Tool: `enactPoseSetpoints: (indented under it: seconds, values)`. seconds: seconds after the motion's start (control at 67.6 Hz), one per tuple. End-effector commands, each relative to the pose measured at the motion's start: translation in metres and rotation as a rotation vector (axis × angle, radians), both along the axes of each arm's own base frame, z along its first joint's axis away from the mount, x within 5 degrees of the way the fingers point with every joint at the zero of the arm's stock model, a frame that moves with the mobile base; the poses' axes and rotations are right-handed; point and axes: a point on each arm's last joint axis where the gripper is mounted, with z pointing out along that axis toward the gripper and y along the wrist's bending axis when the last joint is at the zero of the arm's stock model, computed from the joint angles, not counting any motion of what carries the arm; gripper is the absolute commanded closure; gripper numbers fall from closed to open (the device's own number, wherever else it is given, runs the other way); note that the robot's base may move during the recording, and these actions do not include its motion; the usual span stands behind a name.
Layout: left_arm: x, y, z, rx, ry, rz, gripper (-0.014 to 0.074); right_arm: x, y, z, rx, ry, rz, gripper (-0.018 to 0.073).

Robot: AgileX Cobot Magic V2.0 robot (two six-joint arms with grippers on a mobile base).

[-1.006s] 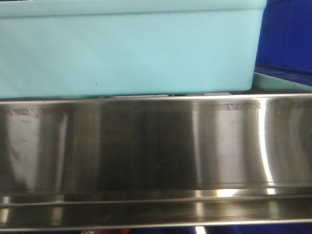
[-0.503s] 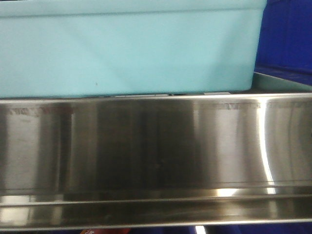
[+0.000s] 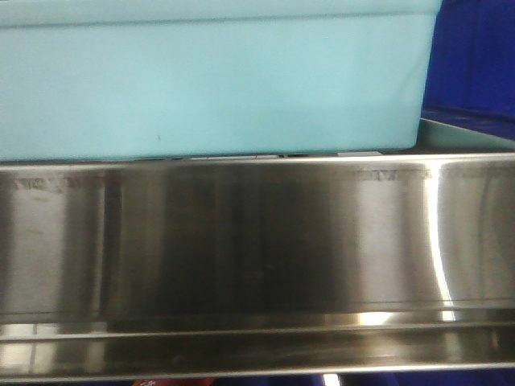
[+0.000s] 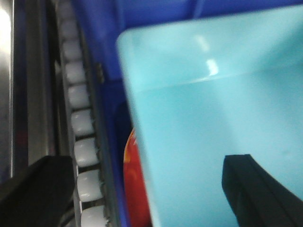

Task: Fetch blue bin and place on conveyor start
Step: 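Close both grippers on opposite rims of the turquoise bin, then lift the turquoise bin with both grippers and pull it off the shelf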

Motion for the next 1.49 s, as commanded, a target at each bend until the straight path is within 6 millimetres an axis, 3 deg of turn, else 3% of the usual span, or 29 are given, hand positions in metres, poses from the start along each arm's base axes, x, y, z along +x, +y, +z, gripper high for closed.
enactPoseSetpoints:
  seconds: [0.0,0.325,0.399,0.473,0.547,0.71,0.725,1.021,1.242,1.479]
  values:
    - [0.008,-0.001,-0.007,-0.011,0.023,0.010,0.0067,0.012,0.003,-0.014,-0.023,0.043,-0.011,-0.0009]
    - [0.026,-0.006,-0.036,0.002,0.110,0.010,0.0067,0.045,0.014,-0.065,-0.062,0.172,-0.012,-0.0008]
    - [0.029,-0.007,-0.041,0.007,0.132,0.010,0.0071,0.047,0.015,-0.070,-0.064,0.181,-0.012,0.0035]
    - [0.028,-0.006,-0.043,0.009,0.142,0.011,0.0107,0.049,0.015,-0.072,-0.066,0.184,-0.012,0.0141]
    - [0.028,-0.007,-0.043,-0.003,0.145,0.010,0.0218,0.050,0.016,-0.074,-0.065,0.182,-0.012,0.0302]
    - [0.028,-0.008,-0.043,-0.005,0.146,0.010,0.0671,0.052,0.016,-0.076,-0.067,0.188,-0.011,0.0731]
    - [0.028,-0.008,-0.043,-0.005,0.146,0.010,0.0713,0.052,0.016,-0.076,-0.064,0.189,-0.016,0.0723]
    - [0.026,-0.007,-0.039,-0.006,0.142,0.010,0.0708,0.045,0.014,-0.064,-0.053,0.167,-0.021,0.0712]
    - [0.000,-0.003,0.001,-0.058,0.030,0.006,0.0708,0.021,0.006,-0.025,-0.018,0.065,-0.021,0.0712]
    - [-0.041,0.004,0.072,-0.145,-0.234,-0.006,0.0708,-0.012,-0.005,0.026,0.044,-0.118,-0.019,0.0712]
